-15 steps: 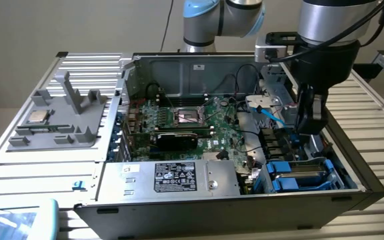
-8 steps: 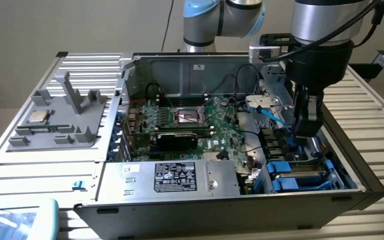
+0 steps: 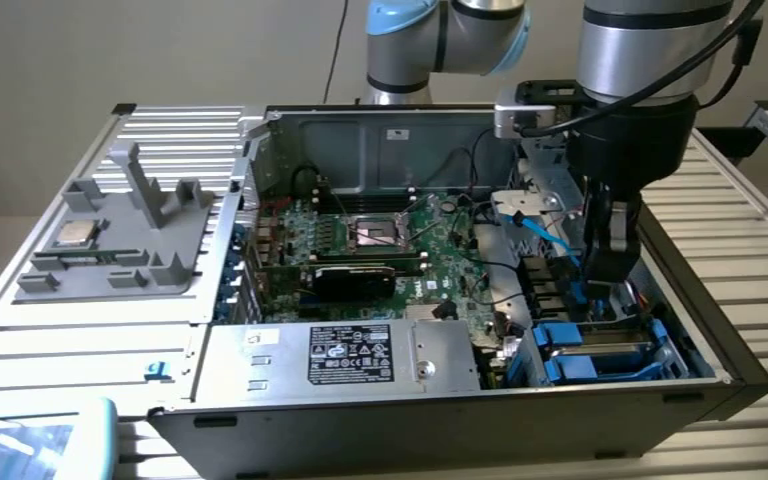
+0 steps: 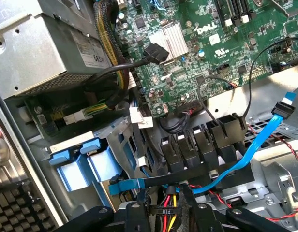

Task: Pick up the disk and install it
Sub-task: 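Insert the first disk wire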

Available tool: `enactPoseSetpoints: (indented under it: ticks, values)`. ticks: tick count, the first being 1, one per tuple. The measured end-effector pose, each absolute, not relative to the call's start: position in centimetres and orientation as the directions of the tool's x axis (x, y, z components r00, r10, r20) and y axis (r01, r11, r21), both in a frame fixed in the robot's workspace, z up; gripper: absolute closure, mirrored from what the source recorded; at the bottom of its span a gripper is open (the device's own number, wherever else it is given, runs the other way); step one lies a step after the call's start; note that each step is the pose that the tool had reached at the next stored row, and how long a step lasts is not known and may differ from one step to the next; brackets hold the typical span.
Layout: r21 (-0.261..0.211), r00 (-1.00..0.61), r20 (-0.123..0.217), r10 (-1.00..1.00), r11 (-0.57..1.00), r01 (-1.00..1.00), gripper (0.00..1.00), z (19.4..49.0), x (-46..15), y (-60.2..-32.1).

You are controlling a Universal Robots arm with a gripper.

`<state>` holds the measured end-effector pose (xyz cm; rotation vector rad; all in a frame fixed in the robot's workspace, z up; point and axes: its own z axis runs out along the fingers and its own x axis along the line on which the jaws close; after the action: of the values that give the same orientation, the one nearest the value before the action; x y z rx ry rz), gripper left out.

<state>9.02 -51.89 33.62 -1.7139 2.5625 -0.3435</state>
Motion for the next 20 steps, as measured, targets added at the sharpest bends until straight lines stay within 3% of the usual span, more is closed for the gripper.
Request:
enactPoseSetpoints:
  ticks: [9,11,13,20]
  values:
    - [-0.205,-0.390,0.089,-0.917,0.366,-0.908,0.64,33.6,9.1,-51.9]
    - [-0.207,-0.390,0.089,-0.917,0.366,-0.907,0.63,33.6,9.1,-51.9]
    - [-0.211,-0.390,0.087,-0.917,0.366,-0.906,0.50,33.7,9.1,-51.9]
    - [-0.221,-0.391,0.083,-0.917,0.366,-0.904,0.50,35.9,9.3,-51.9]
